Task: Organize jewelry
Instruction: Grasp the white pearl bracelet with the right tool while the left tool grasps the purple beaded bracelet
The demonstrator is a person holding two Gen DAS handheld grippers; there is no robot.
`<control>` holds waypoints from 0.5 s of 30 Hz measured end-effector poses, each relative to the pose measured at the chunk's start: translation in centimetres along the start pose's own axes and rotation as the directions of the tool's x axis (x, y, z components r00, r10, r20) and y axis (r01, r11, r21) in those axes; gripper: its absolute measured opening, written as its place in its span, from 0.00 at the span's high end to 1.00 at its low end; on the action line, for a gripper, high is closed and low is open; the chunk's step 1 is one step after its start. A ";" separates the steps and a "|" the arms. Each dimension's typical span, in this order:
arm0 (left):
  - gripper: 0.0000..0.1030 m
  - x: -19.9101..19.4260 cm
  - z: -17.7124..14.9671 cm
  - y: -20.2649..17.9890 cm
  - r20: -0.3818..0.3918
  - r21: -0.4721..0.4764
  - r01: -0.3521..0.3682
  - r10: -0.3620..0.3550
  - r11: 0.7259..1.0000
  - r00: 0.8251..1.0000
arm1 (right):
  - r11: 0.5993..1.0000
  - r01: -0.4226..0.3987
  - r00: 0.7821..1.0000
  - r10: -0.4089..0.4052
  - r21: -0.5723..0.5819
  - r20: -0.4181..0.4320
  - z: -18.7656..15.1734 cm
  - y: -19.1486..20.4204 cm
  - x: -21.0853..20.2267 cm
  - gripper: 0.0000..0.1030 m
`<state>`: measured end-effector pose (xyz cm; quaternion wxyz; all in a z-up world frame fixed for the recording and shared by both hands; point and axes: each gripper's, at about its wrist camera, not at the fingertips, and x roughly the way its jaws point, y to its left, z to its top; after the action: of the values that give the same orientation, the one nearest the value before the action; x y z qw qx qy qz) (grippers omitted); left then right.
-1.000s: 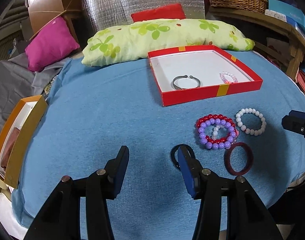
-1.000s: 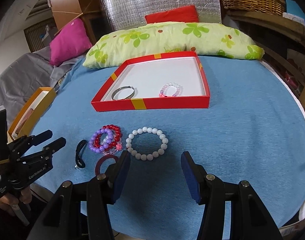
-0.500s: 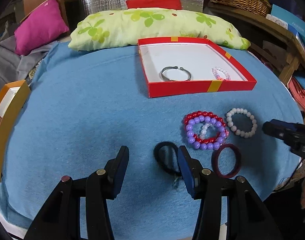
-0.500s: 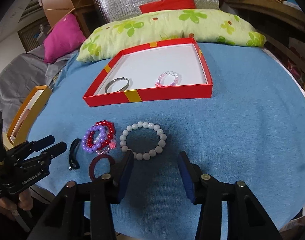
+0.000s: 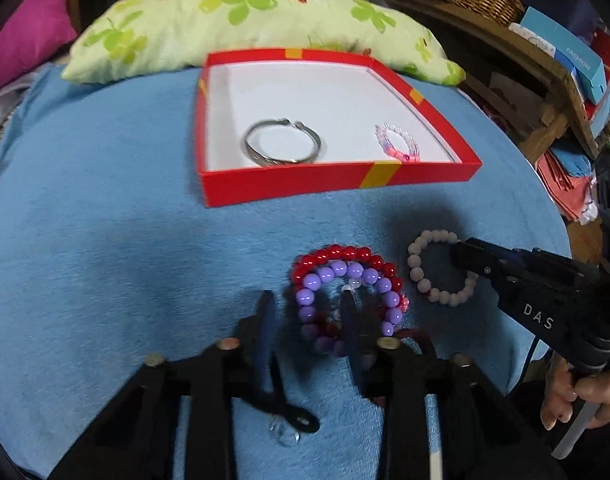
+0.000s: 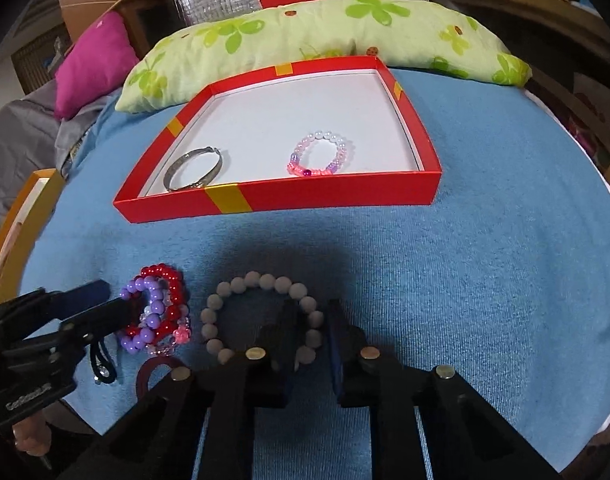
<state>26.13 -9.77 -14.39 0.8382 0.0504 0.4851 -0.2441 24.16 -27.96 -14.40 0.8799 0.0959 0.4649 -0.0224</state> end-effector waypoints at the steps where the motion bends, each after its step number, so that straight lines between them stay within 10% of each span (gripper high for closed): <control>1: 0.79 0.2 0.0 -0.2 -0.004 0.005 0.006 -0.006 1.000 1.000 | 1.000 0.003 1.000 -0.003 -0.002 0.003 0.0 0.0 0.0 0.86; 15: 0.90 -2.0 -0.2 0.1 0.090 0.025 -0.008 0.006 1.000 0.996 | 0.998 0.017 0.995 -0.023 0.058 0.093 0.0 -2.0 -2.9 0.90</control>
<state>25.21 -8.87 -12.82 0.8593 0.0517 0.4435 -0.2493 22.33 -30.02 -12.32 0.8972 0.1154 0.4235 -0.0490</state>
